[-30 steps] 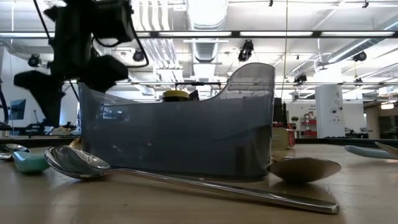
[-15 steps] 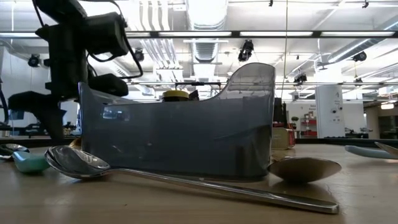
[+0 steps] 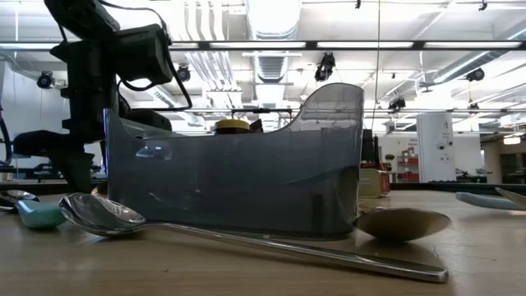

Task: Pick & Place Food Item
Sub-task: Put the green spoon into the black bin

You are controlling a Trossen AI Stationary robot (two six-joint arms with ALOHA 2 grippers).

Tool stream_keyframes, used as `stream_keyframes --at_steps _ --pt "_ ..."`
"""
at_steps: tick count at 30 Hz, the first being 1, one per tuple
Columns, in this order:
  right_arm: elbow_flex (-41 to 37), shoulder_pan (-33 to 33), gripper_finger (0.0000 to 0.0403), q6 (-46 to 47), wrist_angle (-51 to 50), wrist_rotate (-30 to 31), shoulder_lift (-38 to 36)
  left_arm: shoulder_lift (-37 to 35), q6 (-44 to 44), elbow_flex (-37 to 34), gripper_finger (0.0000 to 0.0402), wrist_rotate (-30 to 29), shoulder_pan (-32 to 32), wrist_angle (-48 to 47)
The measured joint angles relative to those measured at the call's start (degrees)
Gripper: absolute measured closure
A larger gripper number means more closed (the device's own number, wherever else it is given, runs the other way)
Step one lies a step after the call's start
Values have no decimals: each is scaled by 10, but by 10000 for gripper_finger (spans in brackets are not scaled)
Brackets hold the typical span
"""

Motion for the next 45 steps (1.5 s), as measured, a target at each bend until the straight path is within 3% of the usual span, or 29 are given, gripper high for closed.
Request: stream_keyframes --at_steps 23,26,36,40,45 --pt "0 0 14 2 2 0 0 2 15 0 203 -1 -2 -38" --pt "0 0 14 2 3 0 0 2 22 0 227 -1 -2 -55" --pt "0 0 14 2 4 -15 0 3 47 -2 369 -5 -2 -73" --pt "0 0 14 2 7 -29 0 2 60 -2 394 -6 -2 -73" --pt "0 2 14 2 8 -30 0 2 63 -2 397 -15 -2 -71"
